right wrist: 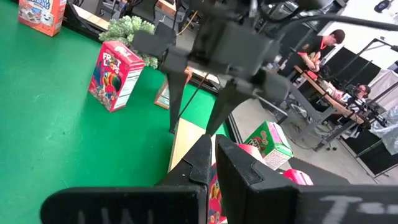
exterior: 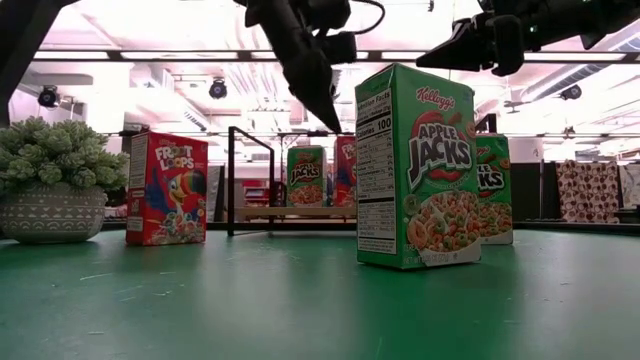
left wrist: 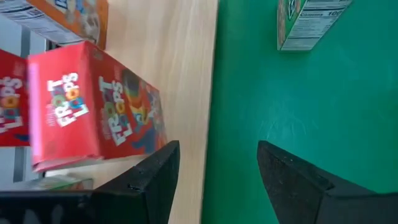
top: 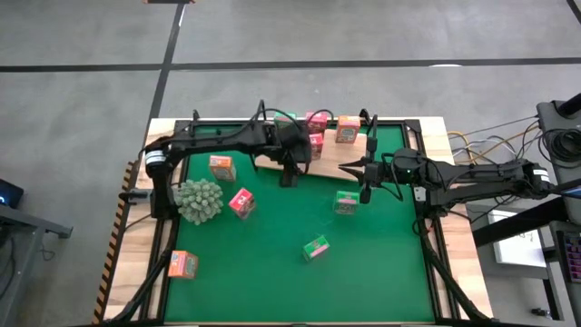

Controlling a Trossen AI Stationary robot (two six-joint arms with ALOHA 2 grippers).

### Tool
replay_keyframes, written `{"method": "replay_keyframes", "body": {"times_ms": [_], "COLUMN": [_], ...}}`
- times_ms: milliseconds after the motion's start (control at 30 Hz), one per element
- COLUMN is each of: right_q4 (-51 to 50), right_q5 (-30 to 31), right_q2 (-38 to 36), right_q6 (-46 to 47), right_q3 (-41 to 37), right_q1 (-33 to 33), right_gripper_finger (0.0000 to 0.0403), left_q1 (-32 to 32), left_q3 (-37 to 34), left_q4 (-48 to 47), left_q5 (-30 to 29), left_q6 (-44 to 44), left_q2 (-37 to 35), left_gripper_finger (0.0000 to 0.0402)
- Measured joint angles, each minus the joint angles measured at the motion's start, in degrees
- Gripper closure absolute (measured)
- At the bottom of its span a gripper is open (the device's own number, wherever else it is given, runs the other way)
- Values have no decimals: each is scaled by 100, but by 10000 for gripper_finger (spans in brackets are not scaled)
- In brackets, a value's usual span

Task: Stack cereal on shelf
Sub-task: Put the bottom right red cereal box on the shelf aligned with the other red cereal box

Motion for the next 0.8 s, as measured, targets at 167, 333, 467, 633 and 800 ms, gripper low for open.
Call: {"method": "replay_keyframes", "body": {"times_ms": [167, 333, 467, 633, 800], "right_q4": [-44, -48, -72, -72, -67], "right_q5": [0, 0, 0, 0, -1], "right_q2": [0, 0, 0, 0, 0], "right_q6": [9, 34, 37, 37, 37], "right_q3": [0, 0, 0, 0, 0], "right_q1": [0, 0, 0, 0, 0], "right_gripper_finger": [390, 390, 390, 390, 390], "left_q1": [-12, -5, -5, -5, 12], "left_q3": [-465, -1096, -1784, -2596, -2958], "left_q4": [394, 1007, 1894, 3300, 4068], "left_q5": [-158, -196, -280, -578, -859], "left_q6": [-166, -325, -475, -580, -598], "left_q2": [-103, -469, -917, -1255, -1260], "left_gripper_finger": [203, 203, 203, 203, 203]}}
